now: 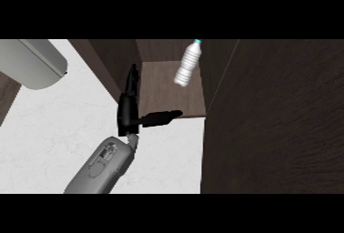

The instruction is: Pick up the bottled water, place it into the cabinet and close the cabinet

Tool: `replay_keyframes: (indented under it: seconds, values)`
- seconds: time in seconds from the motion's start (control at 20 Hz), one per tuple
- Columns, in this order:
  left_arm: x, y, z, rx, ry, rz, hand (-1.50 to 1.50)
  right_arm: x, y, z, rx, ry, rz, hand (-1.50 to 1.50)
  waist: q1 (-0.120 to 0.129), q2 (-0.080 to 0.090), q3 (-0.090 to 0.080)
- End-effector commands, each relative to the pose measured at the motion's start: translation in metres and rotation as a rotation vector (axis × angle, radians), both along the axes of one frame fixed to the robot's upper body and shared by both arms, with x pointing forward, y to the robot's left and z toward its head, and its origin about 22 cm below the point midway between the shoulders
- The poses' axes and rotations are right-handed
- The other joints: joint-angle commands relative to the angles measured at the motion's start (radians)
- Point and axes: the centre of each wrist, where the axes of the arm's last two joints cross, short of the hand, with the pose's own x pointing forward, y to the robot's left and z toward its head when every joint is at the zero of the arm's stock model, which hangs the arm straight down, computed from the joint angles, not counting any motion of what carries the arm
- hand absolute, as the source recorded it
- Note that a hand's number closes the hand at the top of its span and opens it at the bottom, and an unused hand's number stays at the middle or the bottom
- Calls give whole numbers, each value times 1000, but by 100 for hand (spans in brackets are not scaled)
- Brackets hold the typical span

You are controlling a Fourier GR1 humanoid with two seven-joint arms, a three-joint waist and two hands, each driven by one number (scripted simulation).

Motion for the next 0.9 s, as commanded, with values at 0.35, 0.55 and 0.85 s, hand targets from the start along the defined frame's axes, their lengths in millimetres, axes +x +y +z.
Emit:
replay_keyframes:
  seconds: [0.35, 0.55, 0.85]
  values:
    - [43, 40, 36, -116, -207, -175, -150, -16, -6, 6, -8, 18, -32, -150, 28, -2, 3]
    - [26, 21, 25, -161, -222, -219, -150, 4, 1, 3, 2, 9, -46, -150, 46, -3, 4]
    - [2, 39, 40, -229, -204, -281, -150, -33, -7, 19, -2, 37, -30, -150, 48, -10, 4]
